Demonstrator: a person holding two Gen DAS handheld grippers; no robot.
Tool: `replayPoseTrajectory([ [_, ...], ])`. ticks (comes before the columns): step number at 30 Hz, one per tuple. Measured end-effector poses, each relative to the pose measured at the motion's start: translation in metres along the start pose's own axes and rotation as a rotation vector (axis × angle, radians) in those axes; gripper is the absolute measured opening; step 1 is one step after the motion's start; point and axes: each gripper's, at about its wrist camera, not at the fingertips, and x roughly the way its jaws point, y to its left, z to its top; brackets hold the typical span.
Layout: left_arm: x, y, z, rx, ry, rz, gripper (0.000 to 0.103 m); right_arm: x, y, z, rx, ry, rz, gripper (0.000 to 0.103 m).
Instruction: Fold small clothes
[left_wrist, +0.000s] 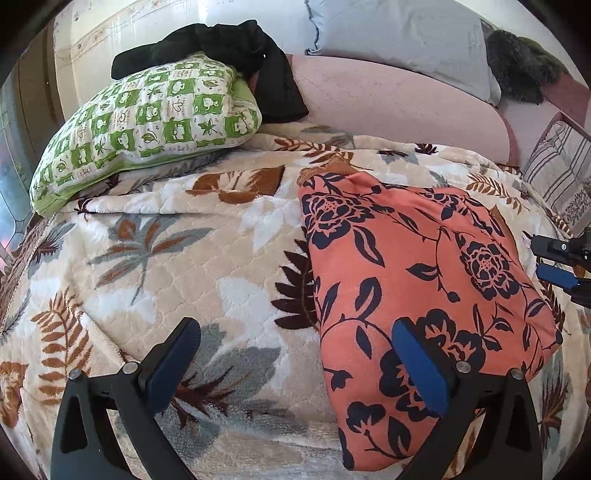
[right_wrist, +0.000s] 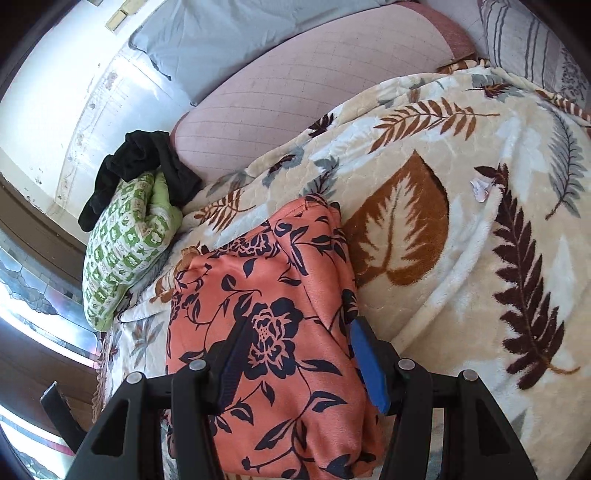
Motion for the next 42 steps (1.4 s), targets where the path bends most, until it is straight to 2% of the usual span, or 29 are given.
replayPoseTrajectory([
  [6, 0.005, -0.007, -0.002, 0.027, 0.018, -0.003, 0.103, 0.000, 0.006, -0.006, -0.040, -0.008, 0.036, 0.059],
  [9, 0.019, -0.008, -0.007, 0.030, 0.093, -0.037, 0.103, 0.003, 0.009, -0.009, -0.030, 0.001, 0.064, 0.059],
  [12, 0.028, -0.001, -0.012, -0.029, 0.133, -0.101, 0.103, 0.029, -0.005, -0.014, 0.040, 0.116, 0.009, 0.059],
  [13, 0.028, 0.000, -0.012, -0.037, 0.143, -0.109, 0.103, 0.036, -0.011, -0.017, 0.064, 0.141, 0.006, 0.059],
  [14, 0.027, 0.000, -0.011, -0.036, 0.145, -0.110, 0.103, 0.038, -0.014, -0.018, 0.075, 0.129, 0.010, 0.059],
  [16, 0.020, -0.001, -0.008, -0.027, 0.112, -0.103, 0.103, 0.030, -0.011, -0.015, 0.075, 0.109, 0.025, 0.060],
  [20, 0.004, -0.005, -0.003, -0.006, 0.025, -0.107, 0.103, 0.004, 0.004, -0.011, 0.010, -0.022, 0.125, 0.060],
  [22, 0.001, -0.007, -0.002, 0.000, 0.009, -0.126, 0.103, 0.003, 0.011, -0.012, -0.011, -0.012, 0.190, 0.060],
  [24, 0.005, -0.011, -0.004, 0.023, 0.033, -0.113, 0.103, 0.012, 0.016, -0.016, -0.013, 0.044, 0.226, 0.060],
  [26, 0.023, -0.017, -0.010, 0.062, 0.126, -0.088, 0.103, 0.032, 0.016, -0.023, -0.003, 0.139, 0.179, 0.059],
  [27, 0.031, -0.016, -0.015, 0.057, 0.158, -0.118, 0.103, 0.046, 0.013, -0.027, 0.000, 0.202, 0.138, 0.060],
  [29, 0.033, -0.010, -0.016, -0.005, 0.169, -0.150, 0.103, 0.048, 0.012, -0.031, -0.011, 0.177, 0.136, 0.059],
  [31, 0.032, -0.010, -0.014, -0.001, 0.182, -0.155, 0.103, 0.044, 0.015, -0.028, -0.011, 0.175, 0.132, 0.059],
  [34, 0.032, -0.012, -0.015, 0.015, 0.172, -0.150, 0.103, 0.038, 0.020, -0.023, -0.030, 0.113, 0.104, 0.059],
  [38, 0.032, -0.013, -0.016, 0.014, 0.172, -0.155, 0.103, 0.043, 0.028, -0.001, -0.045, 0.070, 0.090, 0.058],
  [40, 0.032, -0.012, -0.016, 0.020, 0.170, -0.163, 0.103, 0.051, 0.034, 0.014, -0.057, 0.041, 0.064, 0.050],
  [42, 0.033, -0.011, -0.016, 0.018, 0.174, -0.172, 0.103, 0.060, 0.033, 0.029, -0.050, 0.011, 0.026, 0.050],
])
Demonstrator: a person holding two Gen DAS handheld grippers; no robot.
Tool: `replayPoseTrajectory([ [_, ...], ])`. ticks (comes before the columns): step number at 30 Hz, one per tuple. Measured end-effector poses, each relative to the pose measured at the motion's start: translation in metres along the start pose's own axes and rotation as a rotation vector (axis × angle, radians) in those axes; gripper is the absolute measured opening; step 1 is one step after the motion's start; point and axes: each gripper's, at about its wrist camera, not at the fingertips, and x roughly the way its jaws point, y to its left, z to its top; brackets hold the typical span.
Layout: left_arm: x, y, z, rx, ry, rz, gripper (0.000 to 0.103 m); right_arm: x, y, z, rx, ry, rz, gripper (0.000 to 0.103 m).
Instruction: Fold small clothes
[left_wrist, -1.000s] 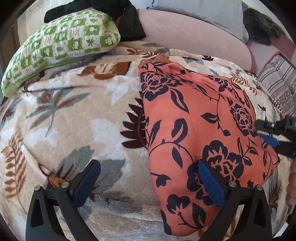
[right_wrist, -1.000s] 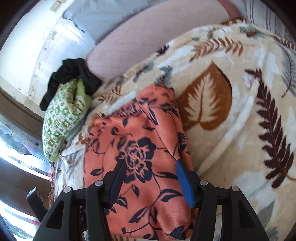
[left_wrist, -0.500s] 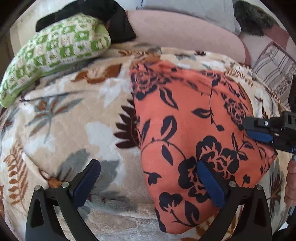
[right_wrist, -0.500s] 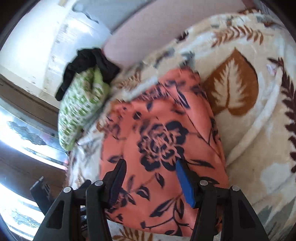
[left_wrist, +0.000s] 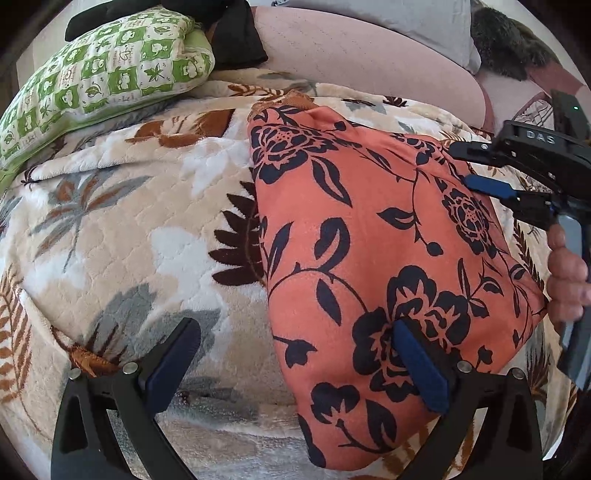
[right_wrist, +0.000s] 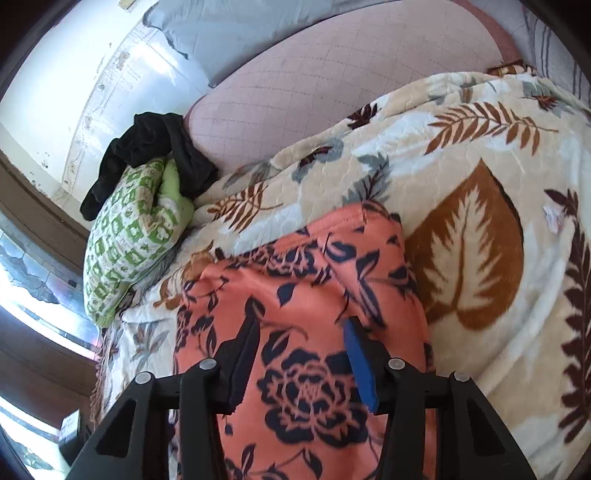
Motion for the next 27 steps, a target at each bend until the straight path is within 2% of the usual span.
replayPoseTrajectory([
  [3, 0.002, 0.000, 0.000, -0.003, 0.004, -0.014, 0.103, 0.025, -0.019, 0.014, 0.046, 0.014, -0.084, 0.047],
  [4, 0.003, 0.000, 0.000, -0.002, 0.003, -0.014, 0.103, 0.035, -0.029, 0.016, 0.078, 0.038, -0.065, 0.047],
  [6, 0.003, -0.001, 0.000, 0.003, 0.001, -0.017, 0.103, 0.034, -0.036, 0.015, 0.091, 0.020, -0.006, 0.048],
  [9, 0.003, -0.001, 0.001, -0.003, 0.004, -0.019, 0.103, 0.023, -0.036, 0.015, 0.073, 0.044, 0.014, 0.049],
  [12, 0.001, 0.000, 0.001, -0.009, 0.008, -0.019, 0.103, -0.003, -0.045, 0.008, 0.150, 0.039, 0.066, 0.061],
  [14, -0.002, 0.001, 0.003, -0.013, 0.009, -0.024, 0.103, -0.021, -0.048, 0.000, 0.168, 0.020, 0.063, 0.068],
  [17, -0.014, 0.005, 0.009, -0.029, -0.042, -0.035, 0.103, -0.044, -0.054, -0.009, 0.169, 0.010, 0.043, 0.069],
  [20, -0.019, 0.015, 0.013, -0.061, -0.058, -0.094, 0.103, -0.058, -0.066, -0.022, 0.190, 0.030, 0.062, 0.069],
  [24, -0.009, 0.031, 0.016, -0.146, -0.010, -0.154, 0.103, -0.056, -0.079, -0.037, 0.205, 0.080, 0.075, 0.069],
  [27, 0.000, 0.039, 0.015, -0.196, 0.027, -0.189, 0.103, -0.045, -0.083, -0.040, 0.194, 0.125, 0.131, 0.069],
])
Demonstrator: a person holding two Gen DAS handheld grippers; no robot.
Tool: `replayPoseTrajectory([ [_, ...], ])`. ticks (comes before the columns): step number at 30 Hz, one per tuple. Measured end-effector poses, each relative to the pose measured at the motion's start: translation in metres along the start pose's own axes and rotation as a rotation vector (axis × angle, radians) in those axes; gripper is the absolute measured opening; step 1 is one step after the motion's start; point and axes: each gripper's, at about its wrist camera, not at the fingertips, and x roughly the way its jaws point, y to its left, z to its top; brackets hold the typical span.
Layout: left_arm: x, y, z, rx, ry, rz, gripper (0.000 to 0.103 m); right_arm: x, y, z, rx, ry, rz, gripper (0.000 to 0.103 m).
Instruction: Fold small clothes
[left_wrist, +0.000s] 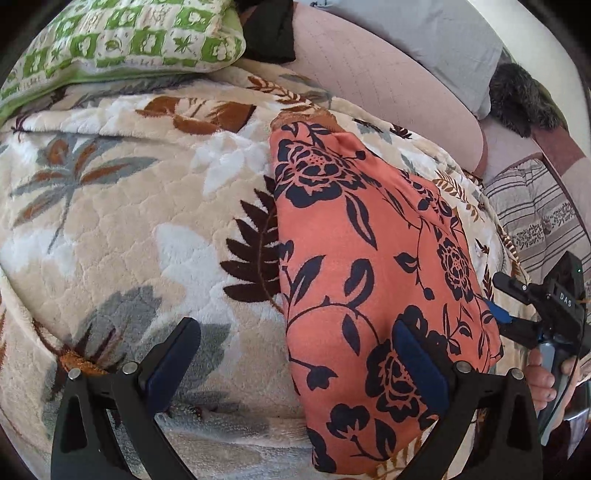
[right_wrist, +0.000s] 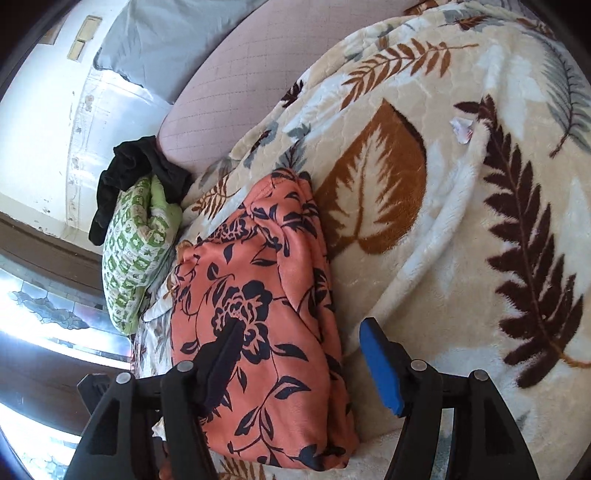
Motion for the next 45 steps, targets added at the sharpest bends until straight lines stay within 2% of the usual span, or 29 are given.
replayPoseTrajectory([
  [5, 0.006, 0.004, 0.001, -0.046, 0.034, -0.059, 0.103, 0.027, -0.012, -0.001, 0.011, 0.093, 0.058, 0.070],
  [6, 0.007, 0.004, 0.001, -0.055, 0.040, -0.065, 0.103, 0.034, -0.016, -0.002, 0.018, 0.119, 0.073, 0.073],
  [9, 0.009, 0.002, 0.000, -0.042, 0.037, -0.048, 0.103, 0.039, -0.018, -0.003, -0.016, 0.116, 0.134, 0.082],
  [13, 0.013, -0.010, -0.002, 0.018, 0.035, -0.018, 0.103, 0.044, -0.011, -0.004, -0.058, 0.136, 0.094, 0.083],
  [16, 0.015, -0.020, -0.004, 0.061, 0.041, -0.030, 0.103, 0.048, -0.001, -0.006, -0.169, 0.160, 0.093, 0.090],
  [20, 0.017, -0.028, -0.007, 0.100, 0.046, -0.043, 0.103, 0.050, 0.005, -0.011, -0.256, 0.165, 0.070, 0.093],
  [22, 0.017, -0.030, -0.008, 0.114, 0.042, -0.036, 0.103, 0.051, 0.010, -0.013, -0.270, 0.159, 0.066, 0.099],
  [26, 0.018, -0.034, -0.008, 0.131, 0.036, -0.025, 0.103, 0.053, 0.026, -0.018, -0.274, 0.156, 0.057, 0.099],
  [28, 0.018, -0.034, -0.009, 0.131, 0.030, -0.019, 0.102, 0.053, 0.037, -0.023, -0.291, 0.156, 0.110, 0.095],
  [30, 0.018, -0.035, -0.009, 0.132, 0.022, -0.020, 0.094, 0.057, 0.052, -0.029, -0.337, 0.137, 0.096, 0.090],
  [32, 0.017, -0.036, -0.009, 0.138, 0.018, -0.027, 0.087, 0.066, 0.058, -0.033, -0.357, 0.128, 0.041, 0.075],
  [34, 0.017, -0.039, -0.009, 0.150, 0.009, -0.023, 0.084, 0.069, 0.049, -0.028, -0.303, 0.123, 0.021, 0.057],
  [37, 0.016, -0.040, -0.010, 0.160, -0.003, -0.014, 0.081, 0.067, 0.035, -0.021, -0.209, 0.126, 0.068, 0.052],
  [45, 0.015, -0.039, -0.010, 0.154, -0.007, -0.006, 0.079, 0.069, 0.032, -0.022, -0.204, 0.120, 0.087, 0.052],
])
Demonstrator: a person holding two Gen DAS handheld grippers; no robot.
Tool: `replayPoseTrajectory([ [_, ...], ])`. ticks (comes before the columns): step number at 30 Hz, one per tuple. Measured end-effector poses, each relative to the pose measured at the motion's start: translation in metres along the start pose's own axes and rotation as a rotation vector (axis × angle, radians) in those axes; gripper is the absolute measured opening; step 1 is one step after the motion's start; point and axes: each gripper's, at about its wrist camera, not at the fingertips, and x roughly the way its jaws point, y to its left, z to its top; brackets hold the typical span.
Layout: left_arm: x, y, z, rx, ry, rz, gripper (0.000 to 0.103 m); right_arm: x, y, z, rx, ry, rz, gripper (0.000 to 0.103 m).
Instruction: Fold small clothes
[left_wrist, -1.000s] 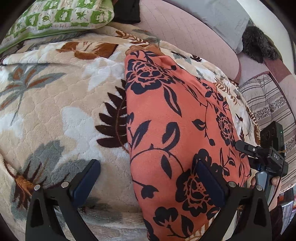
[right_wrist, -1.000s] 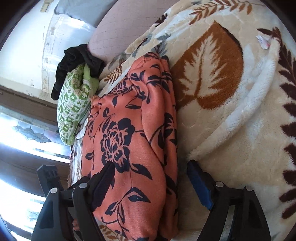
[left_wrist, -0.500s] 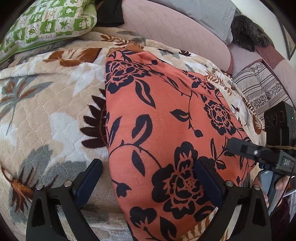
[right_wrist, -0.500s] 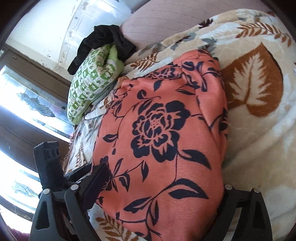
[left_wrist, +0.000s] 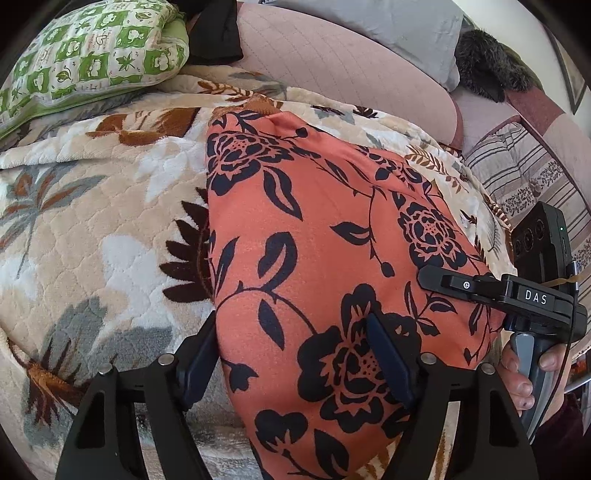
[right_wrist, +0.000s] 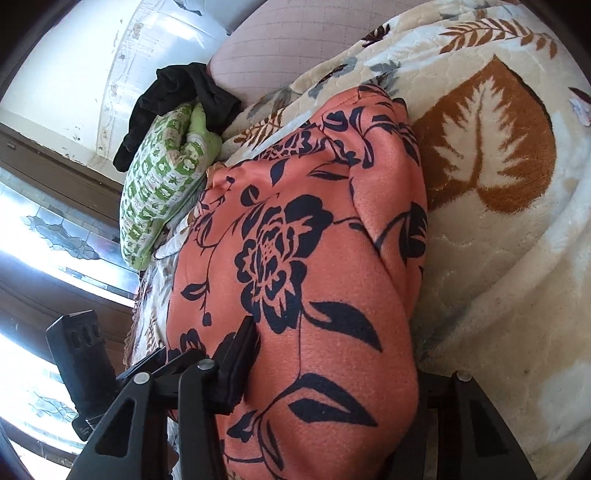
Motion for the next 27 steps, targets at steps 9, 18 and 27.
replayPoseTrajectory([
  [9, 0.003, 0.003, 0.000, -0.019, 0.010, -0.011, 0.081, -0.002, -0.013, 0.000, 0.029, 0.011, 0.038, 0.056],
  [18, 0.006, 0.003, -0.001, -0.022, 0.010, -0.008, 0.086, -0.004, -0.016, -0.002, 0.027, 0.008, 0.066, 0.059],
  [27, 0.007, 0.000, -0.001, -0.016, -0.002, -0.025, 0.085, -0.002, -0.012, -0.002, 0.007, 0.017, 0.092, 0.071],
])
